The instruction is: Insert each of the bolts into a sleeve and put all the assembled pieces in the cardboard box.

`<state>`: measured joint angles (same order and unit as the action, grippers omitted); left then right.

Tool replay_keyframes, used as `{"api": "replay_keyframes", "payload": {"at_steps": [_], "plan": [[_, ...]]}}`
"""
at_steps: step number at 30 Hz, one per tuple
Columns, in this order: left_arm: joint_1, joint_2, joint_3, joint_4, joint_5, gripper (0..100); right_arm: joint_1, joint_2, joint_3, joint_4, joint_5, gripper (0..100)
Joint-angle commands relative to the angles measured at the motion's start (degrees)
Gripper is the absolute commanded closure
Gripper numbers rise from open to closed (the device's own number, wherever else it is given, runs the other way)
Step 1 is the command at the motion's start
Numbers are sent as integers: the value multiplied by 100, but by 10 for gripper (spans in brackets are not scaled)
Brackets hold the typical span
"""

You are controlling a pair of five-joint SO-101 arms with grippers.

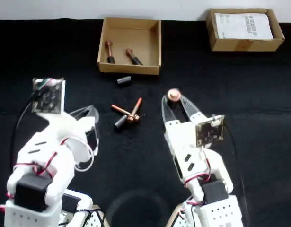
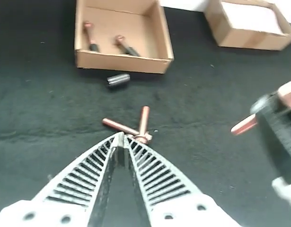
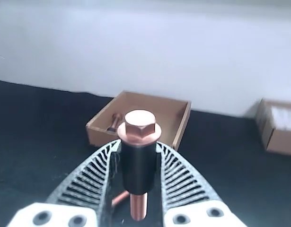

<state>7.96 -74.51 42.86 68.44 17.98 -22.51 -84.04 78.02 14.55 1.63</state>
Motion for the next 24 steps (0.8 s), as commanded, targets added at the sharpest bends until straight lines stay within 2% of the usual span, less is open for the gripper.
{"api": "replay_keyframes", "payload": {"at_steps": [1,5,11,19,22,24], "plan": [[-330,-532,637,-97,-26,981,84,1147,-1112,-523,325,991],[-945,-1376,1771,-554,-44,981,110,2659,-2387,-690,440,991],[-1824,-2941,3723,-1855,-26,981,198,4901,-4303,-690,440,991],[-2563,-2932,5437,-4035,-9,981,-136,8286,-7231,-690,457,991],[-2598,-2941,5429,-3956,-9,981,-154,9385,-8409,-690,527,991],[-2598,-2941,5429,-3727,-9,981,-171,10053,-9051,-690,1029,991]]}}
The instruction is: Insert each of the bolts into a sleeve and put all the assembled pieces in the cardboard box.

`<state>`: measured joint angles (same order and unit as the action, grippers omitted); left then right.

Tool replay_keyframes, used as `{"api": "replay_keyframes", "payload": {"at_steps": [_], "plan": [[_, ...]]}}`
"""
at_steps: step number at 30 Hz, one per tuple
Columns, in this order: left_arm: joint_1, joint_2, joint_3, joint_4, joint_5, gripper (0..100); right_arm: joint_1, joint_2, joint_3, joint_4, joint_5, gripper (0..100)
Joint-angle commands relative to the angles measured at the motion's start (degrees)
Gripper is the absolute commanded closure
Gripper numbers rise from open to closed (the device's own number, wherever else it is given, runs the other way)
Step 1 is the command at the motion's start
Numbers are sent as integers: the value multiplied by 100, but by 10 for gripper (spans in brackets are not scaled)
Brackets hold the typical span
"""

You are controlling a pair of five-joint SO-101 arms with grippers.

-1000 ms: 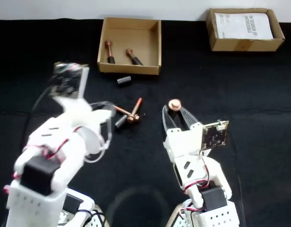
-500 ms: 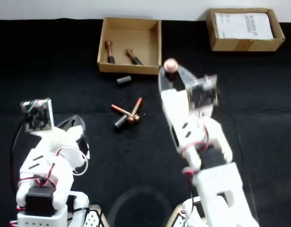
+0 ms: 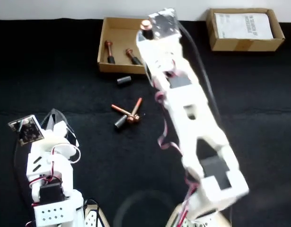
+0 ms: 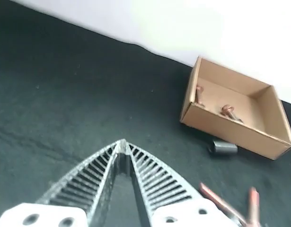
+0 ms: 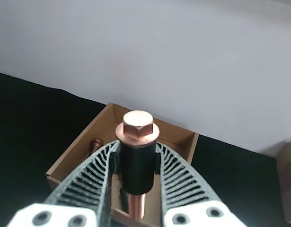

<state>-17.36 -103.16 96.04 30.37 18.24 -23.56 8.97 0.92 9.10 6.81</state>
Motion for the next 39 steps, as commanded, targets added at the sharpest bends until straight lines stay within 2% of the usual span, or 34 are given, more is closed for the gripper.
{"api": "replay_keyframes", "payload": {"at_steps": [1,5,12,15,21,24,30,35,37,39], "plan": [[-48,-75,110,185,-35,981,-66,1077,-1631,-145,826,991],[-40,-75,110,457,-53,980,-198,2457,-2686,-145,2092,991],[-66,-75,110,448,-70,978,-365,4356,-4470,-145,4563,991],[-66,-75,110,466,-70,977,-418,4884,-5007,-110,5037,991],[-57,-84,110,475,-70,977,-418,5156,-5279,-84,5046,988],[-57,-84,110,475,-70,977,-426,5112,-5332,470,5046,975],[-57,-84,110,484,-70,977,-409,4725,-5332,1745,5037,774],[-57,-75,110,484,-70,977,-347,4347,-5332,2642,5020,761],[-57,-75,110,484,-70,977,-321,4092,-5332,3046,4659,761],[-57,-75,110,484,-70,977,-312,3758,-5332,3459,3798,761]]}}
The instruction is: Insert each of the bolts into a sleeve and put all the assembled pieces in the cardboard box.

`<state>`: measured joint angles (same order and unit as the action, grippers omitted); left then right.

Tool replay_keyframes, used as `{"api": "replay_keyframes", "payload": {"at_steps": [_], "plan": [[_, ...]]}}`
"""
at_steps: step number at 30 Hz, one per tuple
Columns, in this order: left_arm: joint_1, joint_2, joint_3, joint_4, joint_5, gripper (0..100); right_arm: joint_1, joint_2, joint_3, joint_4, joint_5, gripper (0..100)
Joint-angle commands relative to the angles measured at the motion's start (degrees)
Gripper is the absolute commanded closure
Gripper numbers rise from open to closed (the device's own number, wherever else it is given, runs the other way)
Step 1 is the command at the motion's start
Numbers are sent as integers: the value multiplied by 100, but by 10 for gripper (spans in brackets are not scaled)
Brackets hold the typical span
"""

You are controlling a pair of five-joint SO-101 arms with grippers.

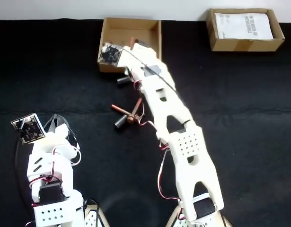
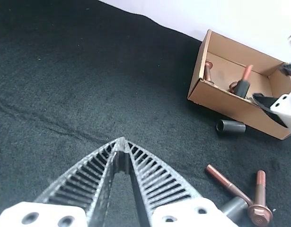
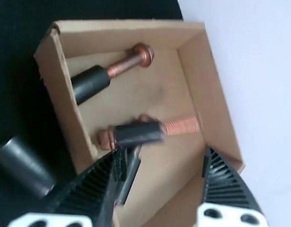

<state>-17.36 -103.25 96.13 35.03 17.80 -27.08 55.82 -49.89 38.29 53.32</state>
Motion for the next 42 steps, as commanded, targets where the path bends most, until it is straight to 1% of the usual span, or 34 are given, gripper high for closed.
{"api": "replay_keyframes", "payload": {"at_steps": [1,4,7,13,18,20,21,22,25,26,28,33,38,42], "plan": [[-57,-66,101,18,-26,977,48,-1103,-251,752,-1310,761],[-48,-66,101,18,-26,977,22,-1569,-251,1341,-2418,761],[-48,-66,101,18,-26,977,-75,-1886,-251,1965,-2936,761],[-40,-57,101,18,-35,977,-409,-2035,-242,3108,-3015,761],[-40,-57,101,18,-35,977,-919,-2026,-198,3925,-3007,761],[-57,-57,101,18,-35,977,-1015,-1991,-189,4048,-2936,761],[-57,-57,101,18,-35,977,-1024,-1921,-189,4004,-2716,761],[-66,-57,101,18,-35,977,-1051,-1807,-198,3978,-2312,761],[-66,-57,101,26,-35,977,-1059,-1446,-251,3969,-765,761],[-75,-57,101,62,-35,977,-1051,-1349,-251,3916,-404,761],[-75,-57,101,97,-35,977,-989,-1218,-251,3785,53,761],[-75,-57,101,97,-35,977,-840,-954,-251,3345,738,761],[-84,-66,101,97,-35,977,-716,-708,-251,3029,1125,761],[-154,-75,101,97,-35,976,-629,-444,-251,2554,1301,761]]}}
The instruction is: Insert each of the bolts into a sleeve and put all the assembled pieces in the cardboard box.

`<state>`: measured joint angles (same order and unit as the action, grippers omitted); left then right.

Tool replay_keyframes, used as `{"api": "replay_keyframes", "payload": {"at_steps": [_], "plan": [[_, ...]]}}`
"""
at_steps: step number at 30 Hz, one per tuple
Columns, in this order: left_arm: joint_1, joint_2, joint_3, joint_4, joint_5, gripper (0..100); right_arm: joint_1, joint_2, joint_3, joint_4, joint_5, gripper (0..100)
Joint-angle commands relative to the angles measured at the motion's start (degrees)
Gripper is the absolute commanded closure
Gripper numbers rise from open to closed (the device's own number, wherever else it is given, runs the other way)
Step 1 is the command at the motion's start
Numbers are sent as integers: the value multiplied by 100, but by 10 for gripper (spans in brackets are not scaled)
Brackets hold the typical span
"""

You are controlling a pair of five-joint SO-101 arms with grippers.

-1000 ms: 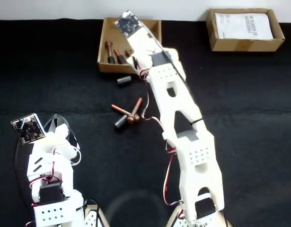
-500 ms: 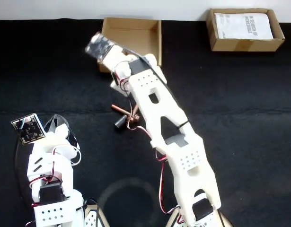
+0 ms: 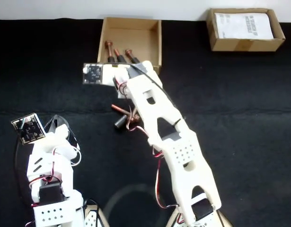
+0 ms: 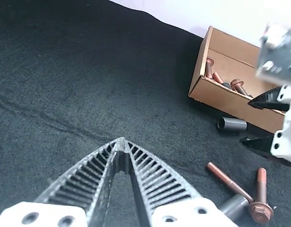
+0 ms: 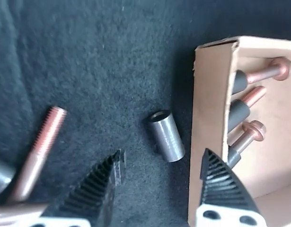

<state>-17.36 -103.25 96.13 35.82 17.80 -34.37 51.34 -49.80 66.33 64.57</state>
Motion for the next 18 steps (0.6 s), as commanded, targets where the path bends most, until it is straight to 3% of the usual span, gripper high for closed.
{"api": "replay_keyframes", "payload": {"at_steps": [1,14,18], "plan": [[-198,-84,101,18,-35,976,119,92,-259,-400,211,761],[-233,-92,101,79,-35,976,127,1218,-268,-1807,237,765],[-242,-101,101,88,-35,976,127,1613,-347,-2281,237,916]]}}
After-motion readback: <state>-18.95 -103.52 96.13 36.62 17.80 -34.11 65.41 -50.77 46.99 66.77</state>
